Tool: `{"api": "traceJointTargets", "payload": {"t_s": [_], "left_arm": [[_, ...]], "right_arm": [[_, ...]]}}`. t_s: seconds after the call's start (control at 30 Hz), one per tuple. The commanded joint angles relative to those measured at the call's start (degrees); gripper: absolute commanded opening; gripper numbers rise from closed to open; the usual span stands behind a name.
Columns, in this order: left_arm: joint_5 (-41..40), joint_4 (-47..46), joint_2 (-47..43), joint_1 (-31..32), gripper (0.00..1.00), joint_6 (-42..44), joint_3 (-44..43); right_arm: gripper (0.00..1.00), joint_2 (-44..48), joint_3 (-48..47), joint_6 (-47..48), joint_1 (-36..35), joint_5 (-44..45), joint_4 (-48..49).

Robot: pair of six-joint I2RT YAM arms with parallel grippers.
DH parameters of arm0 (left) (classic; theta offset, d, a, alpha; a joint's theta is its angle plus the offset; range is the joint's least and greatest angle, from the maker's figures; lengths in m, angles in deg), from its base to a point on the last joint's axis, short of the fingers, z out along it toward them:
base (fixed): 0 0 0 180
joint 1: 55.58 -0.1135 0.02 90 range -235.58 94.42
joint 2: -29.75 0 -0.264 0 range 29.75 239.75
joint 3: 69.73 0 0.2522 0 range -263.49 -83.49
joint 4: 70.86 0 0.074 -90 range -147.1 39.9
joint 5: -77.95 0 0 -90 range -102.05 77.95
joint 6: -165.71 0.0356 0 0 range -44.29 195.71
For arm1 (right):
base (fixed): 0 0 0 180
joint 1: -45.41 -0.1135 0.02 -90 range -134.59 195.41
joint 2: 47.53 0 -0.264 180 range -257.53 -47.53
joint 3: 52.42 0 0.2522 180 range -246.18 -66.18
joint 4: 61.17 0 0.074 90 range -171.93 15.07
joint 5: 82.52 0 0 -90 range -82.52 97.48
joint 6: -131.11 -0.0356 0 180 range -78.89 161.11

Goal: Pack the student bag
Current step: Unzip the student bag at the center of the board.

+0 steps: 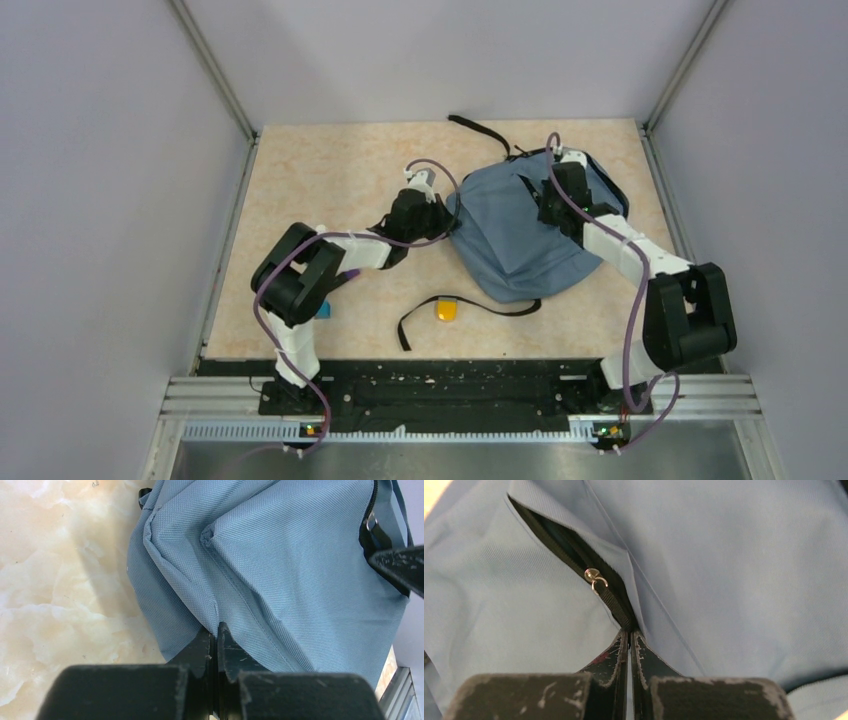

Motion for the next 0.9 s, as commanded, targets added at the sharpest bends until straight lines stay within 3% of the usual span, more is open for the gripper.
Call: {"api": "traceJointTargets", "payload": {"t_s": [0.0, 0.33, 0.87], "left_arm": [[-0.3, -0.7, -3.3, 0.1, 0.0, 1.0, 0.6], [-2.7, 1.7, -2.2, -0.7, 0.0, 3.1, -3.2], [0.9, 8.1, 4.1, -6.1, 0.0, 10.0, -15.9]], "right_arm": [[0.0, 6.0, 3.0, -2.1, -1.7, 2.5, -6.1], [0.0, 13.7, 6.7, -3.4, -4.7, 6.0, -13.4], [0.0, 20.3, 13.7, -6.7, -9.5, 7.3, -17.4]]}}
